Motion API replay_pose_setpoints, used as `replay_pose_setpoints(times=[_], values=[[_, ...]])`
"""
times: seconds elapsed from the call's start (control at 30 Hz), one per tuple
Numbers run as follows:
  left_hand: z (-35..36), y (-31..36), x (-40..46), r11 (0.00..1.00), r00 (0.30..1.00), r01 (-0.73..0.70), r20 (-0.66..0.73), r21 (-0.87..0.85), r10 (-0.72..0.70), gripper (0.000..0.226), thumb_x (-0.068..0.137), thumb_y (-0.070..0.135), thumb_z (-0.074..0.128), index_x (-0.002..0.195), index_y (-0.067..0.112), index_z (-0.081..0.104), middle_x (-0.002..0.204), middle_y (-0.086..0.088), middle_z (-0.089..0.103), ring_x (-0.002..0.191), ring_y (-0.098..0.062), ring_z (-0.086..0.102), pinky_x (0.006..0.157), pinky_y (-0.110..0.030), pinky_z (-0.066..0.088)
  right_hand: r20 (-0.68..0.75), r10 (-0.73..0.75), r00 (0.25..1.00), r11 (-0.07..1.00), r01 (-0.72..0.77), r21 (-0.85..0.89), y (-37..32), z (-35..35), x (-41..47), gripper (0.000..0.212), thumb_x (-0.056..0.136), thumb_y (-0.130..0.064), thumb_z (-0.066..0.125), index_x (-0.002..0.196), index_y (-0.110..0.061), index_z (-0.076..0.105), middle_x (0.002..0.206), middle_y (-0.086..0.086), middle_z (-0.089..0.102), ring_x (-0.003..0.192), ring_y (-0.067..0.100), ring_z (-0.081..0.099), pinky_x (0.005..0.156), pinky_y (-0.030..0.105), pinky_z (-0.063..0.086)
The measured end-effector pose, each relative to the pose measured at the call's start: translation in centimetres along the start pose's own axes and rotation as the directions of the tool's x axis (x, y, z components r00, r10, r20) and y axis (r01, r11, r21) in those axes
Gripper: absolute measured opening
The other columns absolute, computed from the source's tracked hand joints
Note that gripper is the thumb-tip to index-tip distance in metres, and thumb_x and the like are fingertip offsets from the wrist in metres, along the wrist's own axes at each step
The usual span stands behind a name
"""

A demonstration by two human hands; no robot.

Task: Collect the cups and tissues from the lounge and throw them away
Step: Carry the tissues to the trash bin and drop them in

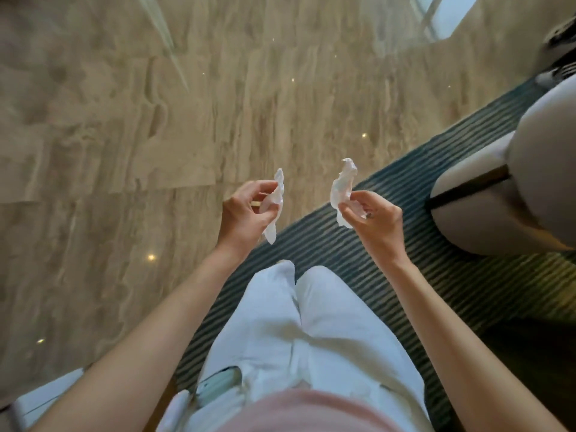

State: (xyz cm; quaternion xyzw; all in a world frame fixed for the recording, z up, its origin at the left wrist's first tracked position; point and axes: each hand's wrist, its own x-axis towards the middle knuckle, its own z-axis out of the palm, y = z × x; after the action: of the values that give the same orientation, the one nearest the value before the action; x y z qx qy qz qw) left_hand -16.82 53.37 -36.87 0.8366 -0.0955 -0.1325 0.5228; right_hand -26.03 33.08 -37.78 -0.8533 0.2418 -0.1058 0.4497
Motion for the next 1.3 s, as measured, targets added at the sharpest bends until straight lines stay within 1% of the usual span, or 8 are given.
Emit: replay_pose_setpoints(times=[0.17,0.3,0.4,0.5,0.57,0.77,0.97,1.3], values=[[-2.0,0.6,10.1,0.999,0.999,0.035,-0.036,-0.013,-0.036,0.028,0.080,0.010,0.073,0.107,0.017,0.069,0.104,0.007,0.069,0.088,-0.007,0.065,0.074,-0.024,0.056,0.038,-0.025,0.999,1.000,0.025,0.008,-2.5,2.6,9.5,0.015,0.081,-0.014,0.073,0.096,-0.009,0.072,0.090,0.001,0.072,0.083,0.015,0.068,0.078,0.039,0.056],[-2.5,0.8,18.3,0.999,0.998,0.038,-0.058,-0.033,-0.040,0.029,0.079,0.010,0.073,0.107,0.018,0.069,0.103,0.010,0.069,0.089,-0.005,0.065,0.074,-0.024,0.056,0.050,-0.028,0.998,0.999,0.027,0.026,-3.5,4.7,18.2,0.013,0.081,-0.015,0.074,0.094,-0.011,0.072,0.087,-0.001,0.072,0.081,0.013,0.067,0.077,0.035,0.056],[-2.7,1.3,25.1,0.999,0.996,0.034,-0.084,-0.039,-0.037,0.029,0.079,0.011,0.073,0.106,0.020,0.069,0.102,0.011,0.069,0.088,-0.003,0.064,0.070,-0.019,0.055,0.039,-0.048,0.998,0.998,0.047,0.036,-3.9,6.2,25.5,0.009,0.080,-0.017,0.074,0.089,-0.017,0.072,0.081,-0.006,0.070,0.077,0.009,0.066,0.072,0.027,0.054],[-3.1,2.2,32.5,0.999,0.991,0.042,-0.125,-0.018,-0.044,0.029,0.078,0.010,0.073,0.105,0.019,0.069,0.101,0.009,0.069,0.086,-0.001,0.064,0.069,-0.017,0.054,0.021,-0.035,0.999,0.997,0.034,0.067,-4.7,7.6,33.2,0.006,0.080,-0.021,0.073,0.082,-0.026,0.070,0.074,-0.013,0.067,0.072,-0.002,0.062,0.064,0.011,0.046],[-3.4,2.8,36.9,0.998,0.990,0.055,-0.128,0.001,-0.055,0.029,0.078,0.008,0.073,0.106,0.017,0.069,0.102,0.007,0.069,0.087,-0.005,0.065,0.071,-0.017,0.054,0.035,0.005,0.999,0.997,-0.008,0.080,-5.3,8.2,37.9,0.005,0.079,-0.021,0.073,0.082,-0.025,0.071,0.074,-0.015,0.066,0.073,-0.001,0.061,0.063,0.008,0.043],[-3.8,4.0,48.2,0.996,0.988,0.089,-0.126,0.010,-0.087,0.032,0.078,0.007,0.073,0.108,0.015,0.068,0.104,0.005,0.069,0.089,-0.005,0.064,0.073,-0.016,0.053,0.085,-0.002,0.996,0.998,-0.004,0.064,-7.8,9.8,49.9,0.006,0.080,-0.019,0.073,0.086,-0.016,0.072,0.078,-0.002,0.070,0.074,0.011,0.064,0.069,0.024,0.049],[-3.2,4.4,59.8,0.997,0.996,0.077,-0.043,0.013,-0.076,0.031,0.077,0.008,0.074,0.106,0.019,0.069,0.102,0.010,0.067,0.085,0.002,0.062,0.069,-0.008,0.048,0.037,0.101,0.994,0.992,-0.104,0.073,-7.7,12.2,60.1,0.008,0.081,-0.025,0.072,0.088,-0.020,0.073,0.081,-0.005,0.070,0.078,0.009,0.065,0.072,0.022,0.050],[-2.7,6.4,80.9,0.997,0.990,0.000,0.139,0.074,-0.010,0.026,0.079,0.009,0.073,0.103,0.018,0.069,0.100,0.005,0.068,0.084,-0.002,0.063,0.070,-0.014,0.052,-0.096,0.263,0.960,0.961,-0.252,0.115,-9.3,15.1,75.9,0.006,0.083,-0.022,0.071,0.087,-0.017,0.072,0.080,0.003,0.071,0.078,0.019,0.066,0.072,0.033,0.052]])
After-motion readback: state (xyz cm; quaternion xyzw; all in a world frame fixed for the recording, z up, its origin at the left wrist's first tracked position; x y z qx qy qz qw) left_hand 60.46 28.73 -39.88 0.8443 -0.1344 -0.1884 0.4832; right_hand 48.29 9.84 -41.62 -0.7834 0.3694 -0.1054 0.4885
